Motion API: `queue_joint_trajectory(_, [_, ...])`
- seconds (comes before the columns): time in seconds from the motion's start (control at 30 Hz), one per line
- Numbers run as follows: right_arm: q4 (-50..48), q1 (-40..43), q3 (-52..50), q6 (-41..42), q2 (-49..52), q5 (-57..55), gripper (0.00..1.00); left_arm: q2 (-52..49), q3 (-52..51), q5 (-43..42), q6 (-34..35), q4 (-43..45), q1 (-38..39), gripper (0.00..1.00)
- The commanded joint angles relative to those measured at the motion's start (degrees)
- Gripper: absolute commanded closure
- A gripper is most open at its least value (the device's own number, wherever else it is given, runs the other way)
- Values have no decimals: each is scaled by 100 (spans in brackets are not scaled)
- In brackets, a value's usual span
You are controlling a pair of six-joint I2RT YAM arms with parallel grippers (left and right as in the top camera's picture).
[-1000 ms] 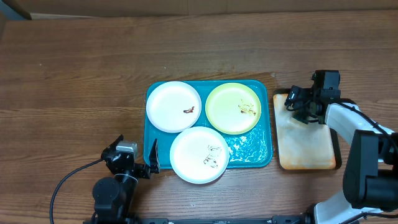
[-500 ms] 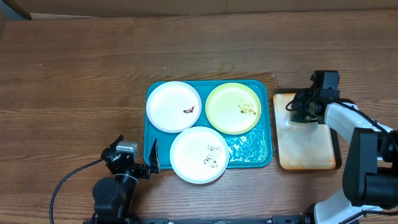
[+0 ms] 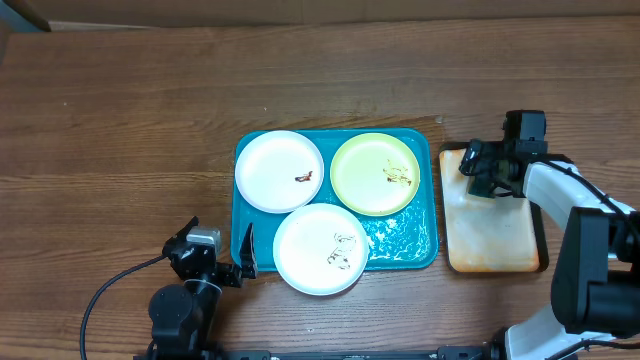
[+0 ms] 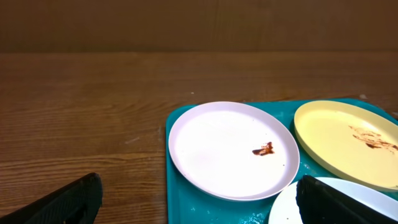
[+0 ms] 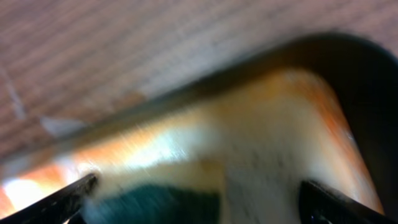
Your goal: Clean dirty plates on tray and stack at the side
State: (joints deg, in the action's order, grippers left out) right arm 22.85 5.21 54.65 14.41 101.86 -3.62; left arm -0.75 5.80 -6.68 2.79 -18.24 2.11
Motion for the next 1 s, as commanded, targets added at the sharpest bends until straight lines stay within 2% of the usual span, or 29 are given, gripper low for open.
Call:
queue_joint_trajectory(0.0, [490, 7, 74, 501, -431, -103, 0, 50, -31, -24, -68, 15, -22, 0])
queue_joint_trajectory(0.2, [1102, 2, 74, 815, -804, 96, 0, 50, -31, -24, -68, 15, -22, 0])
queue_joint_trajectory(0.43, [870, 0, 72, 660, -525, 599, 0, 50, -31, -24, -68, 15, -22, 0])
queue_joint_trajectory(0.57, [592, 0, 72, 247, -120, 931, 19, 50, -31, -24, -68, 15, -22, 0])
queue_joint_trajectory(0.6, [546, 0, 72, 120, -39, 925, 19, 50, -31, -24, -68, 15, -22, 0])
queue_joint_trajectory(0.67, [496, 4, 72, -177, 107, 820, 12, 50, -31, -24, -68, 15, -22, 0])
queue_joint_trajectory(0.83, [603, 9, 76, -787, 118, 404, 13, 50, -31, -24, -68, 15, -22, 0])
queue_joint_trajectory(0.9, [667, 9, 76, -831, 118, 372, 15, 50, -31, -24, -68, 15, -22, 0])
queue_joint_trajectory(0.97, [741, 7, 76, -828, 118, 374, 22, 50, -31, -24, -68, 15, -22, 0])
